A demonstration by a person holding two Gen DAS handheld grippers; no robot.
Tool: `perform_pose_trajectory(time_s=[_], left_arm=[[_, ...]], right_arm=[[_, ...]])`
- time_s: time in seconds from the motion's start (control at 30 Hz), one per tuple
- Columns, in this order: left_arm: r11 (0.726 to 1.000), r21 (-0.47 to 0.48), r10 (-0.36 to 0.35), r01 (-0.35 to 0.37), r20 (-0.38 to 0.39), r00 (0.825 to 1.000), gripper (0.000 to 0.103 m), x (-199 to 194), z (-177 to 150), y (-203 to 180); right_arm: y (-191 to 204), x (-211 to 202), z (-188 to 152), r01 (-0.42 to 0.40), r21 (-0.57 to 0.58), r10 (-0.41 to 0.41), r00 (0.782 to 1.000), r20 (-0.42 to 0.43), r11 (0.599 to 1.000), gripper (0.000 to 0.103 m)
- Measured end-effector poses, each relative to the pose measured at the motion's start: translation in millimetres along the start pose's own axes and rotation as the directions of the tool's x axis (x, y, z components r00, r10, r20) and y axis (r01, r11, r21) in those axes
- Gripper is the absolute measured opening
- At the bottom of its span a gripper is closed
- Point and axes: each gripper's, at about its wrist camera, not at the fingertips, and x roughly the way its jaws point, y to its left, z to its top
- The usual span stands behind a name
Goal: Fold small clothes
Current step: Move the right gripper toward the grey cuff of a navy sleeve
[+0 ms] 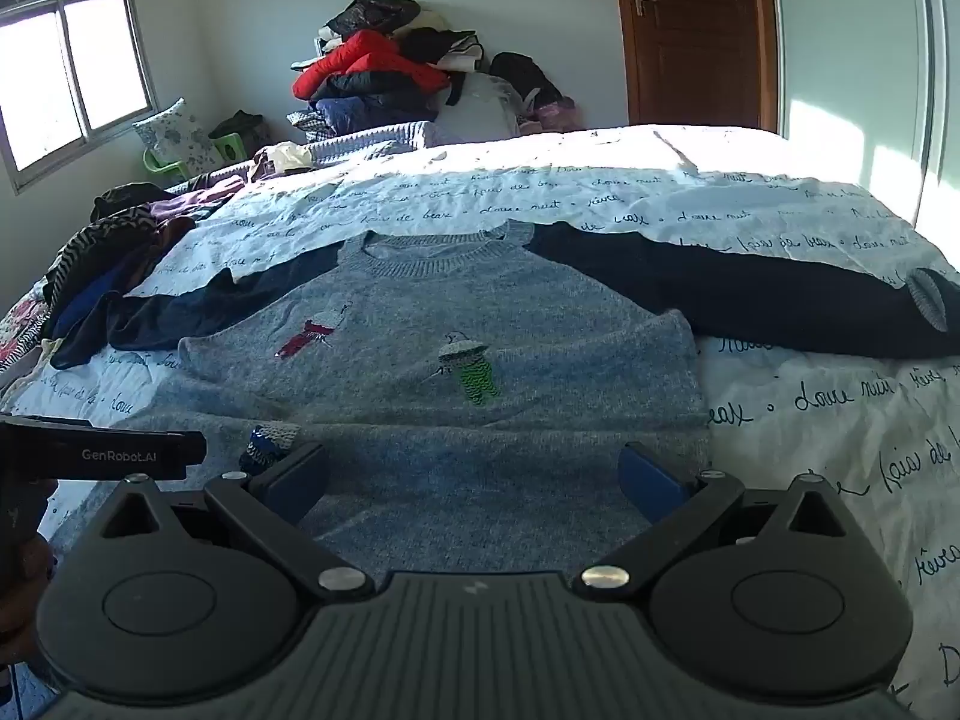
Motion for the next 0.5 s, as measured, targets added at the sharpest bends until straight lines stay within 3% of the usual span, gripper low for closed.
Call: perform_pose_trajectory(time_s=[0.23,0.4,0.5], left_arm=[[1.0,-0.002,-0.006,0.006,0.0,1.0,0.103,3.3,-0.1,-1.9],[0.998,0.021,0.054,-0.055,0.031,0.998,0.103,2.4,-3.0,-6.4],[0.999,0.028,0.041,-0.042,0.033,0.999,0.103,2.4,-3.2,-6.9]], right_arm=[[-4.7,4.2,-2.1,0.018,-0.008,-0.018,1.0,-0.017,1.0,0.103],[-7.7,6.0,-0.8,0.021,-0.006,-0.021,1.0,-0.016,1.0,0.103],[-10.0,7.3,-0.9,0.017,0.009,-0.017,1.0,-0.02,1.0,0.103]])
